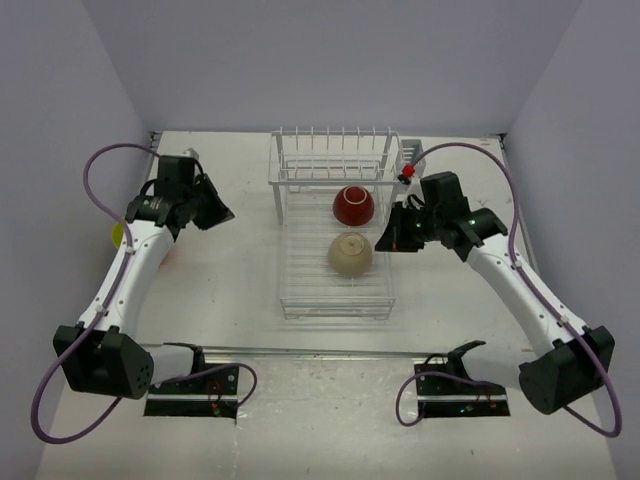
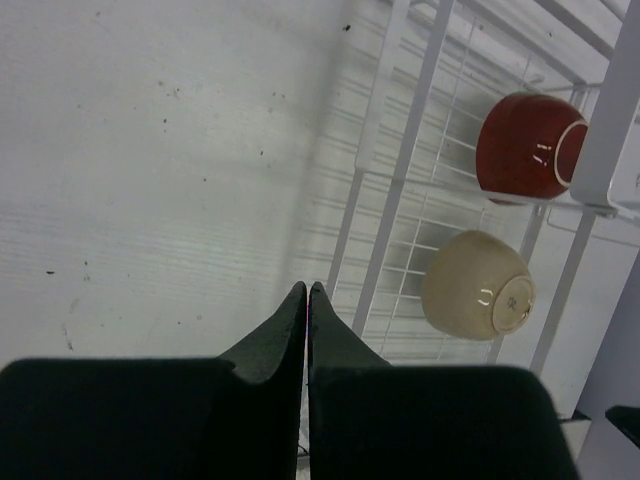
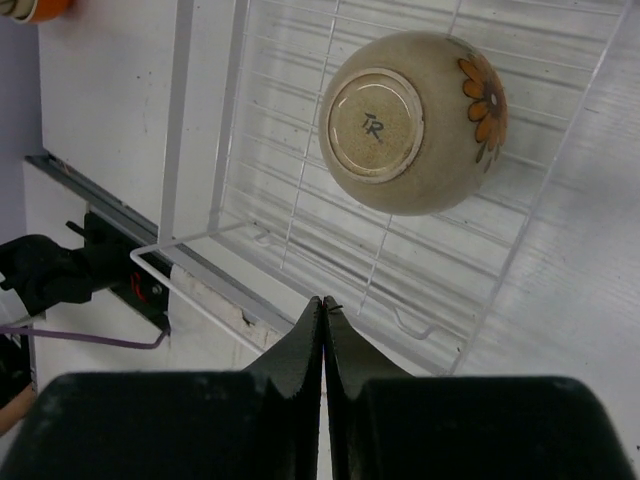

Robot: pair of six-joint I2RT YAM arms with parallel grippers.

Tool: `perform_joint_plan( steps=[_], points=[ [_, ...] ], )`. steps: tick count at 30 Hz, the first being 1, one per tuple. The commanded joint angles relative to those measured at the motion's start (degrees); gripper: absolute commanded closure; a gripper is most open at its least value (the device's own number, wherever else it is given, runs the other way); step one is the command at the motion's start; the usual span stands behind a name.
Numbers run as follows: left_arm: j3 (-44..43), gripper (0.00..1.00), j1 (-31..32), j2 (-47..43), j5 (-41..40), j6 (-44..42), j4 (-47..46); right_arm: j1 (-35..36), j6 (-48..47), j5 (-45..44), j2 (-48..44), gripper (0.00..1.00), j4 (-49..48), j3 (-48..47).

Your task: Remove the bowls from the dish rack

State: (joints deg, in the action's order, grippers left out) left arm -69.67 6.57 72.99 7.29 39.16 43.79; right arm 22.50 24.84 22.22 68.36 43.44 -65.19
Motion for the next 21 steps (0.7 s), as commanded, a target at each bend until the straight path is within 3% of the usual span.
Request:
perform_joint_plan(
  steps=[1,9,16,21],
  points=[
    [2.07,1.00,1.07,-2.51,5.53,-2.07,0.59,1.84,-1.11,3.01,4.23,1.00,-4.06,-3.71],
    [8.40,1.00,4.68,-2.94,12.30,2.24,-7.48,4.74,0.12,0.90,12.94,1.00,-8.72,-6.09],
    [18.24,1.00,4.86,-3.12,18.63,5.58,-17.58,5.54,0.91,-1.04,17.95,1.00,-11.62,-5.48],
    [20.36,1.00,5.03,-1.45,19.87,5.32,-19.71,6.24,0.91,-2.79,20.15,1.00,-13.73,-3.98]
  ],
)
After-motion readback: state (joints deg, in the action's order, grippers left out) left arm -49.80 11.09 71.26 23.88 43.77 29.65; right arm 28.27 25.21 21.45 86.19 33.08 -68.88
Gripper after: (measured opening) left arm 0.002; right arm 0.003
